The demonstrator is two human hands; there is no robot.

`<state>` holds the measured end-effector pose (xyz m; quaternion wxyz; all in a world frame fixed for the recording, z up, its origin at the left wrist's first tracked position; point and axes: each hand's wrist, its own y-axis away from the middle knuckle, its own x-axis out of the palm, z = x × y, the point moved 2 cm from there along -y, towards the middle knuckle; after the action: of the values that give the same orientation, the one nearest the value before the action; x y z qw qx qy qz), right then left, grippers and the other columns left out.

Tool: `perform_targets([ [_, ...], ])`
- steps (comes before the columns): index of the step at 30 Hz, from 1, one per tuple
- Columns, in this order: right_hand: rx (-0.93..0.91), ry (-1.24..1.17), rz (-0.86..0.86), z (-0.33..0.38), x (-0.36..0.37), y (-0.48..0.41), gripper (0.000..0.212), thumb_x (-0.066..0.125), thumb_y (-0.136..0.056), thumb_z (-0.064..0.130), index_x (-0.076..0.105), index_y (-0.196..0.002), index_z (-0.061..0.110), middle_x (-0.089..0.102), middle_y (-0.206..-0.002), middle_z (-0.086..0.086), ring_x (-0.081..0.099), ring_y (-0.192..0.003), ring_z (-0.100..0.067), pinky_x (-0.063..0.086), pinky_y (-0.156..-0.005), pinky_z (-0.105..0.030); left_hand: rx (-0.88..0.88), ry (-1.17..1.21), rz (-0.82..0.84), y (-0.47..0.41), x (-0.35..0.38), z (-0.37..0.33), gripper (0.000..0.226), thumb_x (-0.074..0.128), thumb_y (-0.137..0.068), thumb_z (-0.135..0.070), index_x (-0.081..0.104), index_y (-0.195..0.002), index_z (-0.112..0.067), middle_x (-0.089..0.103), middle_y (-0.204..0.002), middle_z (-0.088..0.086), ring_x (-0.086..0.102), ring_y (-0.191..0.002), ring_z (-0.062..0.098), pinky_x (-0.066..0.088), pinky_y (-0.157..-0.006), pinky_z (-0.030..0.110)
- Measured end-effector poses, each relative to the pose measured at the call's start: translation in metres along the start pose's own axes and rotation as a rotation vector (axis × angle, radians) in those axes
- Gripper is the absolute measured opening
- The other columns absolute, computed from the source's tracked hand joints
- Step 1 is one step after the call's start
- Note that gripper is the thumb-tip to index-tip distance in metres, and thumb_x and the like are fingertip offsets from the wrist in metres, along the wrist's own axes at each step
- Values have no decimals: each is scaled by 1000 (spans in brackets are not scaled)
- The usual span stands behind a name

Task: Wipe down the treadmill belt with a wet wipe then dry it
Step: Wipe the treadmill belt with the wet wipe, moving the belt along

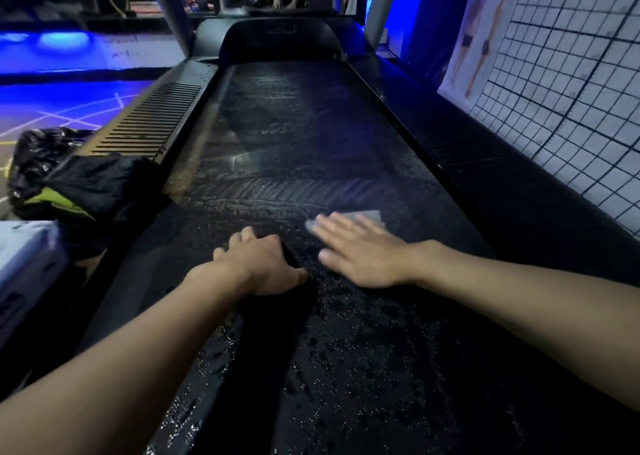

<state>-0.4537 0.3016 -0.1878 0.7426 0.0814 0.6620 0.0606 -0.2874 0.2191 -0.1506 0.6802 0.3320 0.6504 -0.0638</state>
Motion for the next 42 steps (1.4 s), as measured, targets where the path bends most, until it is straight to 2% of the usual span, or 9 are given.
perform_targets([
  [5,-19,-36,-27,-3,-7,-8,58,13,-106,48,-4,-159,32,-9,-166,8,-13,-151,-9,-9,-123,-37,-19,35,34,-3,-2,18,88,58,-74,-74,20,-148,-45,21,-155,14,20,-143,40,23,-114,57],
  [11,-172,-36,9,19,4,-9,60,12,-104,54,-4,-158,35,-10,-165,13,-14,-150,-5,-11,-122,-38,-51,-2,-2,0,-7,32,89,62,-74,-71,39,-143,-20,27,-152,8,26,-141,33,28,-113,53],
  [15,57,-18,-26,5,-10,-28,60,9,-104,53,-6,-159,33,-10,-166,7,-13,-152,-11,-9,-123,-41,-108,52,30,-2,-5,45,102,63,-61,-81,30,-145,-32,22,-154,18,19,-143,42,24,-113,57],
  [19,-214,-16,11,44,1,-15,61,15,-104,54,-3,-158,33,-9,-165,12,-12,-151,-6,-11,-122,-38,-73,43,46,-7,-7,55,112,61,-46,-83,30,-144,-37,34,-148,14,31,-138,38,33,-110,53],
  [23,12,-43,-22,20,-13,-41,59,11,-104,54,-5,-158,35,-12,-166,6,-15,-151,-11,-12,-121,-36,-88,15,36,-5,-13,67,94,73,-64,-69,40,-138,-21,34,-144,11,34,-135,37,35,-109,51],
  [28,-223,-25,21,55,-1,-33,62,12,-103,56,-6,-158,34,-13,-165,9,-15,-150,-8,-13,-122,-36,-102,2,22,-8,-12,77,94,75,-63,-67,44,-138,-21,35,-145,14,36,-135,36,36,-110,47],
  [32,0,-15,-42,36,-11,-59,63,9,-102,57,-5,-159,34,-11,-167,4,-13,-152,-13,-11,-122,-38,-128,28,34,-9,-8,85,107,73,-57,-74,30,-146,-33,30,-147,19,33,-136,40,34,-111,50],
  [37,-276,-13,-12,68,-1,-48,62,15,-104,55,-2,-159,33,-9,-165,8,-12,-151,-9,-10,-123,-39,-84,24,65,-6,-15,94,100,80,-61,-60,39,-142,-19,38,-141,14,47,-127,33,42,-107,38],
  [42,-77,7,-39,59,-13,-75,64,10,-102,58,-4,-159,32,-9,-167,3,-10,-153,-15,-8,-123,-40,-101,9,49,-2,-17,104,87,81,-64,-56,51,-132,-10,43,-137,14,51,-123,31,46,-100,33],
])
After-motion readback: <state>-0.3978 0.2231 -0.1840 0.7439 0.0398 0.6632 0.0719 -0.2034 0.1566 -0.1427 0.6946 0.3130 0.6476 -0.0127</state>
